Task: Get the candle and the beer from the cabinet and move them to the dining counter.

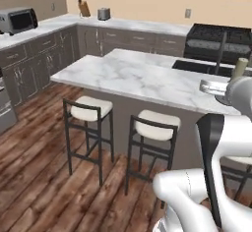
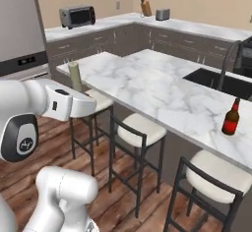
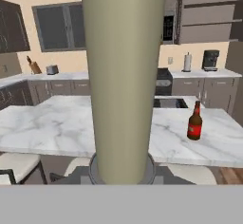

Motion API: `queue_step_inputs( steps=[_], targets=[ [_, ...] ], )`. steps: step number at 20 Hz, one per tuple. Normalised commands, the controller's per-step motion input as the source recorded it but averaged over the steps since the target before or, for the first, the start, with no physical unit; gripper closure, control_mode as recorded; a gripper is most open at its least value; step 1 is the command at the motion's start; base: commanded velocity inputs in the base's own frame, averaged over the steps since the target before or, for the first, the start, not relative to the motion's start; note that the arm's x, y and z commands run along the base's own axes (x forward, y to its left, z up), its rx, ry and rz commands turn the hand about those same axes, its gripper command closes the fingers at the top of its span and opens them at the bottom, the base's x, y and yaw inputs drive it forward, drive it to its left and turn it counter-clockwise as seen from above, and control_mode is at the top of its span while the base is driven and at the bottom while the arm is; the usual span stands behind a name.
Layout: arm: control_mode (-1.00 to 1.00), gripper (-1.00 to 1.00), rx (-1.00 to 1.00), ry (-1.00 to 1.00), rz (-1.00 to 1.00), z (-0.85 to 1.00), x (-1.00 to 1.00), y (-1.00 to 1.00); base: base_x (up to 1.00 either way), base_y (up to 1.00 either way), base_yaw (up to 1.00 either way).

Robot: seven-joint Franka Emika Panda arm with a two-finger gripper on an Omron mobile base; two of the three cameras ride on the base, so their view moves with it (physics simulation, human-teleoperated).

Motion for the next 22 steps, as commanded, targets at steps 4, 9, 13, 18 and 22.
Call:
queue_step_inputs(
  steps=[4,9,13,18,22],
  targets=[
    [1.0,1.0,0.0,0.0,0.0,0.0,0.0,0.0,0.64,0.39,-0.45],
    [1.0,1.0,0.0,0.0,0.0,0.0,0.0,0.0,0.68,0.35,-0.42],
    [1.0,1.0,0.0,0.0,0.0,0.0,0.0,0.0,0.72,0.2,-0.38],
    [1.0,1.0,0.0,0.0,0.0,0.0,0.0,0.0,0.74,0.02,-0.25],
    [1.0,1.0,0.0,0.0,0.0,0.0,0.0,0.0,0.65,0.0,-0.17]
  ],
)
